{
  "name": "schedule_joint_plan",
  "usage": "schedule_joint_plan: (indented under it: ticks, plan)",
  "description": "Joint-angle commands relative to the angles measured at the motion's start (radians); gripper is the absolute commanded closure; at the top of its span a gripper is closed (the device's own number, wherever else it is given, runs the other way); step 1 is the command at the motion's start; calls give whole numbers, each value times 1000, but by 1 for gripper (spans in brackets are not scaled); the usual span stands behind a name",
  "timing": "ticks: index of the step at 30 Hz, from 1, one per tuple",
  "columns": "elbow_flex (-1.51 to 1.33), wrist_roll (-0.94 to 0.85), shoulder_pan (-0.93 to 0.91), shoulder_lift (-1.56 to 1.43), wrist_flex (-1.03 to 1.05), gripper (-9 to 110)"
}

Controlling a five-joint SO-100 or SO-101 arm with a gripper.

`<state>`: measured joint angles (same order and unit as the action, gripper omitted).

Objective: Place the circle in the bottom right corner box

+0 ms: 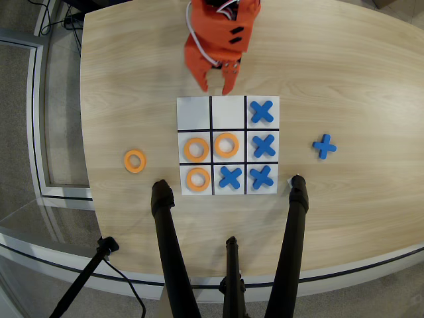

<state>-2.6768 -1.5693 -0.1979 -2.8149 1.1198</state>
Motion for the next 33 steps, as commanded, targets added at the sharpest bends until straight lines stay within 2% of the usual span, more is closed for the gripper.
schedule_joint_plan:
  ticks: [1, 15, 33]
  plan:
    - [295, 31, -64, 307, -46, 88]
    - [1045, 37, -305, 1224, -206, 84]
    - [1434, -26, -350, 1756, -247, 84]
